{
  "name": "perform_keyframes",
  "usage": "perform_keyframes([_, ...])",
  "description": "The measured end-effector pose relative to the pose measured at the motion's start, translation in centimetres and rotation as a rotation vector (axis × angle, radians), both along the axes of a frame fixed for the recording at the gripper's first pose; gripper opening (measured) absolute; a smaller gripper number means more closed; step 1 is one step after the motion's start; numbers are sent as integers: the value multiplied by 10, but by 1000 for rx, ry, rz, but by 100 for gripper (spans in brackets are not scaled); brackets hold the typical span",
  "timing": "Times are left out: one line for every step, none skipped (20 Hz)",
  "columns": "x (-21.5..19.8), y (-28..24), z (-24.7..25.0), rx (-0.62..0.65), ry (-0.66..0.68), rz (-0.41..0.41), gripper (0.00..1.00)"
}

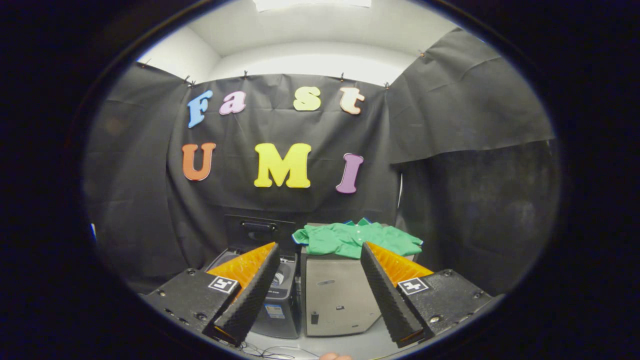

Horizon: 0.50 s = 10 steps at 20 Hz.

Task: Put the clothes into the washing machine and then close the washing machine lid.

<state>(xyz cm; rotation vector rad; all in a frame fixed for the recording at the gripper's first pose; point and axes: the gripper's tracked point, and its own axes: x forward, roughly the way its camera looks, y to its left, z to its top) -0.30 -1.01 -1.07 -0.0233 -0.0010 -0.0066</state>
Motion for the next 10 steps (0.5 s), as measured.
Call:
perform_keyframes([1, 0, 1, 1, -3, -3, 100])
perform_keyframes([2, -1, 2, 5, -5, -7, 100])
perform_keyframes([3, 0, 2, 11, -5, -10, 100])
perform_keyframes([3, 1, 4, 20, -10, -11, 100])
perform_keyframes([4, 0, 6, 31, -15, -19, 100])
perform_keyframes([6, -1, 6, 43, -12, -30, 100])
perform_keyframes([7, -2, 5, 54, -8, -41, 100])
perform_keyframes([8, -4, 5, 64, -5, -52, 100])
perform_keyframes([10, -5, 6, 73, -5, -61, 100])
perform_keyframes([10, -8, 9, 77, -9, -71, 100])
